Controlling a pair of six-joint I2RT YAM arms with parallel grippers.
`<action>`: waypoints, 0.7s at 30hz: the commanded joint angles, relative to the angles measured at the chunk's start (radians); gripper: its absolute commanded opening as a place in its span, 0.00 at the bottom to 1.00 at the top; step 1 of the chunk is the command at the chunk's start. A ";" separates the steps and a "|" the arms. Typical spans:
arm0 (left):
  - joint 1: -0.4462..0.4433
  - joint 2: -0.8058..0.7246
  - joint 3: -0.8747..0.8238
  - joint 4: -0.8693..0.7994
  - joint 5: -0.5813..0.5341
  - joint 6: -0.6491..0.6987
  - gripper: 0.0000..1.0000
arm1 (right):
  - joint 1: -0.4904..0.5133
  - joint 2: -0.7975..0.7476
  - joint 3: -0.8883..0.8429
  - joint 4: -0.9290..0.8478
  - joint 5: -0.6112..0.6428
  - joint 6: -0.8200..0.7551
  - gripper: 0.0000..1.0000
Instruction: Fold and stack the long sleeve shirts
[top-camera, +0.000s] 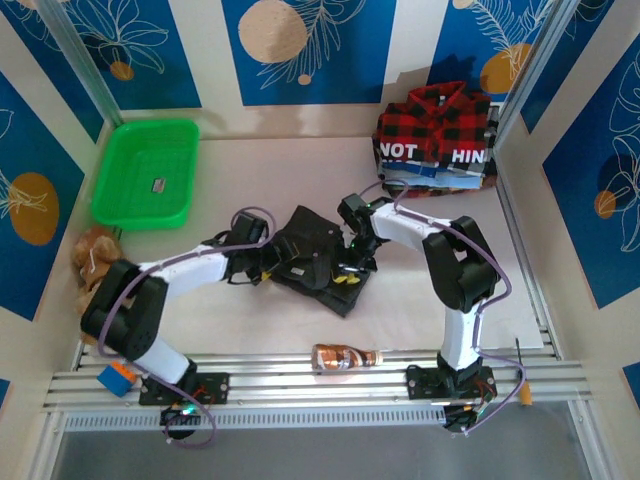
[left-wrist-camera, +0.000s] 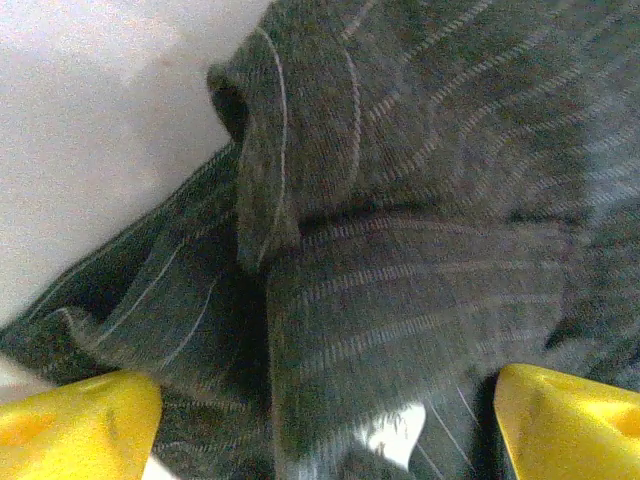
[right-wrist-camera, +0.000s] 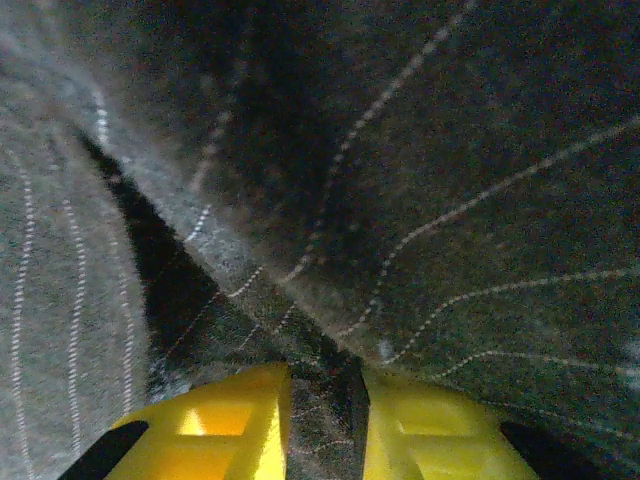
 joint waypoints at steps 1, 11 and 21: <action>-0.004 0.075 0.091 0.062 -0.024 0.032 0.84 | 0.015 -0.031 -0.073 0.098 -0.071 0.104 0.23; 0.041 0.443 0.499 0.044 0.098 0.219 0.69 | 0.177 0.041 -0.091 0.454 -0.214 0.475 0.23; 0.111 0.603 0.770 0.042 0.282 0.227 0.81 | 0.250 0.001 -0.057 0.816 -0.093 0.851 0.43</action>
